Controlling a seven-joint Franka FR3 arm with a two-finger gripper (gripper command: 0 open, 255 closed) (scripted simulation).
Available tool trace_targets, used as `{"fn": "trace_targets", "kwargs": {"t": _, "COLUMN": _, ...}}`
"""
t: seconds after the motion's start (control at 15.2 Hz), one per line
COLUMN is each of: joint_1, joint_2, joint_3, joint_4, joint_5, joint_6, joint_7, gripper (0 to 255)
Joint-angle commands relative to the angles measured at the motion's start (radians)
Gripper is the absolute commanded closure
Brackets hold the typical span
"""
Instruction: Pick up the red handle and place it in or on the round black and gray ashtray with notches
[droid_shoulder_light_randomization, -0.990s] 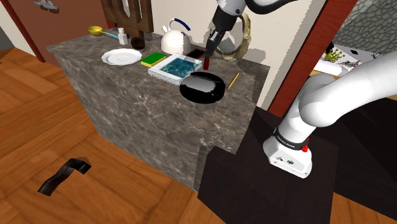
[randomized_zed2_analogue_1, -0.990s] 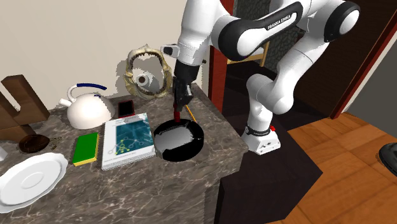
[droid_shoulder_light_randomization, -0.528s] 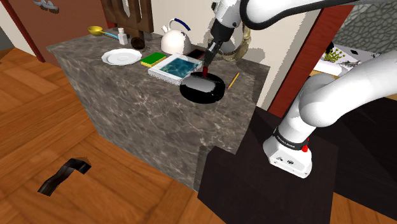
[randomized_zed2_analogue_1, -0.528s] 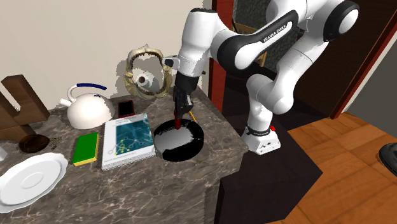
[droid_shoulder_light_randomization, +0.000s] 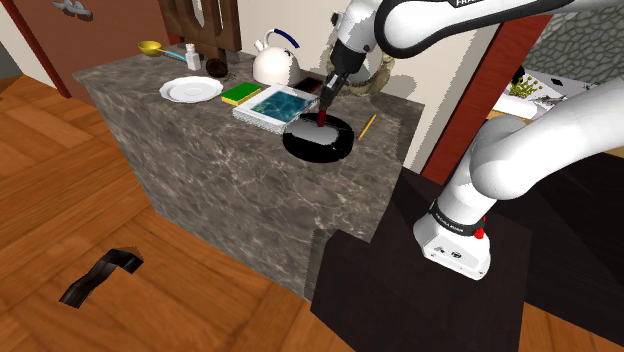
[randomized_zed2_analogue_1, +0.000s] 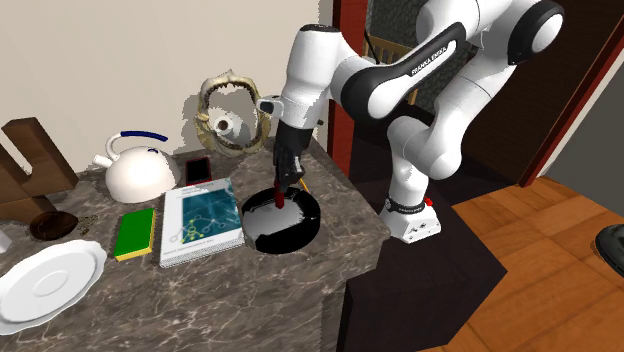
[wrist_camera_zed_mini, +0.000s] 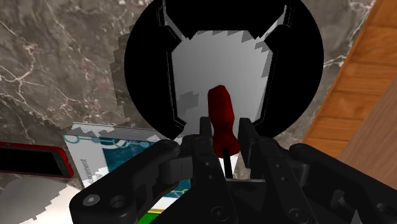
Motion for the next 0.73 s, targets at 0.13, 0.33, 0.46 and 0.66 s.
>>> {"fn": "trace_targets", "kwargs": {"t": 0.13, "joint_1": 0.000, "joint_2": 0.000, "joint_3": 0.000, "joint_4": 0.000, "joint_5": 0.000, "joint_6": 0.000, "joint_7": 0.000, "gripper": 0}}
{"fn": "trace_targets", "kwargs": {"t": 0.33, "joint_1": 0.000, "joint_2": 0.000, "joint_3": 0.000, "joint_4": 0.000, "joint_5": 0.000, "joint_6": 0.000, "joint_7": 0.000, "gripper": 0}}
{"fn": "trace_targets", "kwargs": {"t": 0.46, "joint_1": 0.001, "joint_2": -0.022, "joint_3": -0.002, "joint_4": 0.017, "joint_5": 0.000, "joint_6": -0.040, "joint_7": 0.000, "gripper": 0}}
{"fn": "trace_targets", "kwargs": {"t": 0.66, "joint_1": 0.001, "joint_2": -0.074, "joint_3": -0.009, "joint_4": 0.074, "joint_5": -0.003, "joint_6": -0.148, "joint_7": 0.000, "gripper": 0}}
